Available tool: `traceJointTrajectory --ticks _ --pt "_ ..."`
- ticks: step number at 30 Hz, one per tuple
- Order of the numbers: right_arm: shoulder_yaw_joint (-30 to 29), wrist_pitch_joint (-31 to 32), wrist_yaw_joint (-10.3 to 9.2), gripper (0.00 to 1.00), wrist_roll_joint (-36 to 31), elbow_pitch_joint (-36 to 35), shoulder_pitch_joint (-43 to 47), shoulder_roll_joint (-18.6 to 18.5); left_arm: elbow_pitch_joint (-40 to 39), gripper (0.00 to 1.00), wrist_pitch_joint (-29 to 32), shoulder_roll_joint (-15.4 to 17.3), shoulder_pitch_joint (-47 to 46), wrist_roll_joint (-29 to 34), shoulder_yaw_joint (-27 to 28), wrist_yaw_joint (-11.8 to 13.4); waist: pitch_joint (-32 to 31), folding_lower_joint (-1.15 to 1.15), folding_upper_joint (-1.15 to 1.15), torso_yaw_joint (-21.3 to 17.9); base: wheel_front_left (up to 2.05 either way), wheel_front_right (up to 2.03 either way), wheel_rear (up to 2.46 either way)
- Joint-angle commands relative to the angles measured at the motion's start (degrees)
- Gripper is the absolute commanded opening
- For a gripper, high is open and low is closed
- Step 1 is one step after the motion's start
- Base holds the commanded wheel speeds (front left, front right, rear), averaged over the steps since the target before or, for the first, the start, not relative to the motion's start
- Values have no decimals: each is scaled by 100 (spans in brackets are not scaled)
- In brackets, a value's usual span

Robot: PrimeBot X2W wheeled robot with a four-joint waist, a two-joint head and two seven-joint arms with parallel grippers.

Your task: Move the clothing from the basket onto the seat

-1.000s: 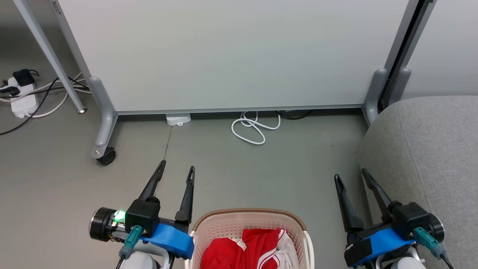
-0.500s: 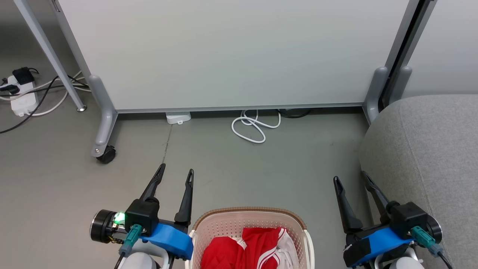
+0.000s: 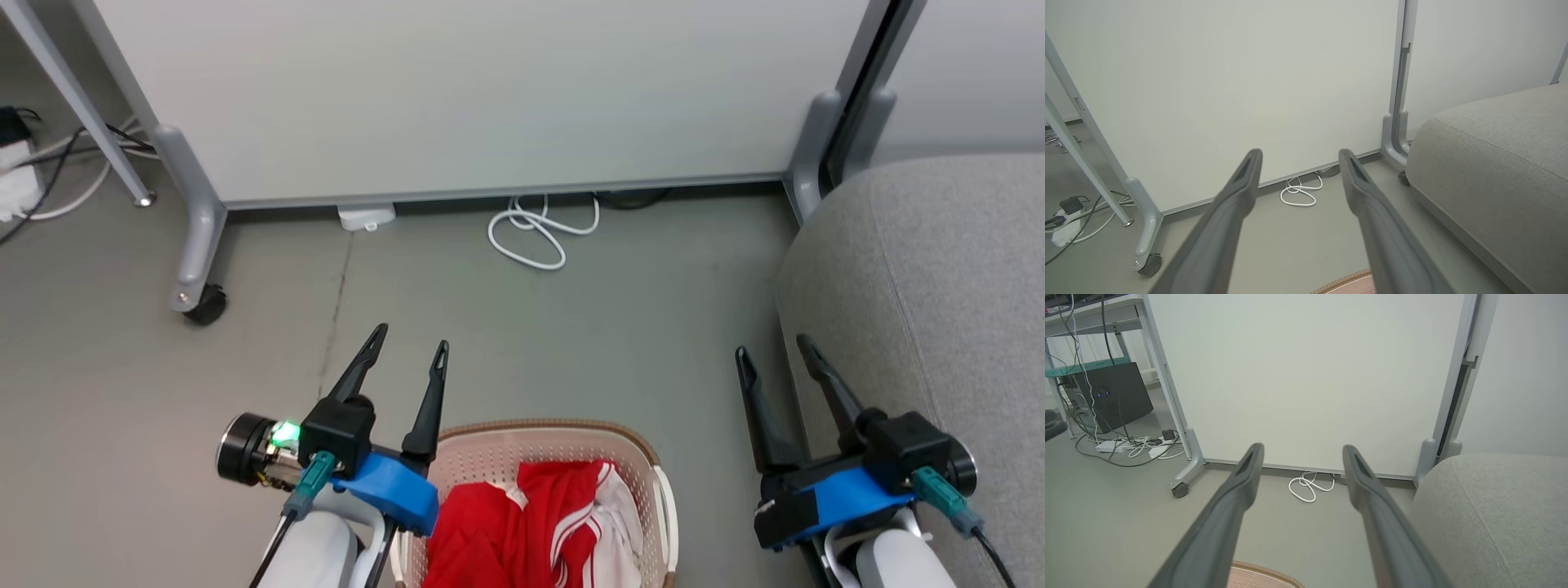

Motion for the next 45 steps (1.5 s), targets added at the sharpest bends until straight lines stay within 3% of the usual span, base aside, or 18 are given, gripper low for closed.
traceJointTrajectory --ticks 1,22,33,45 --pt "-21 -22 9 100 -47 -78 -127 -27 81 100 -28 -4 -203 41 -47 -28 248 0 0 -134 0 0 0" --pt "125 -21 6 100 -32 -846 -1597 -30 2569 100 -23 132 -2606 169 -1612 -196 3095 0 0 -1303 0 0 0" --pt "253 -22 6 100 13 -1090 -1945 -23 4384 100 87 84 -3424 -384 -2492 -198 4027 0 0 -1503 0 0 0" --pt "313 -21 6 100 62 -1467 -2053 -20 4891 100 1029 285 -3905 -1071 -3005 -199 4805 0 0 -1623 0 0 0"
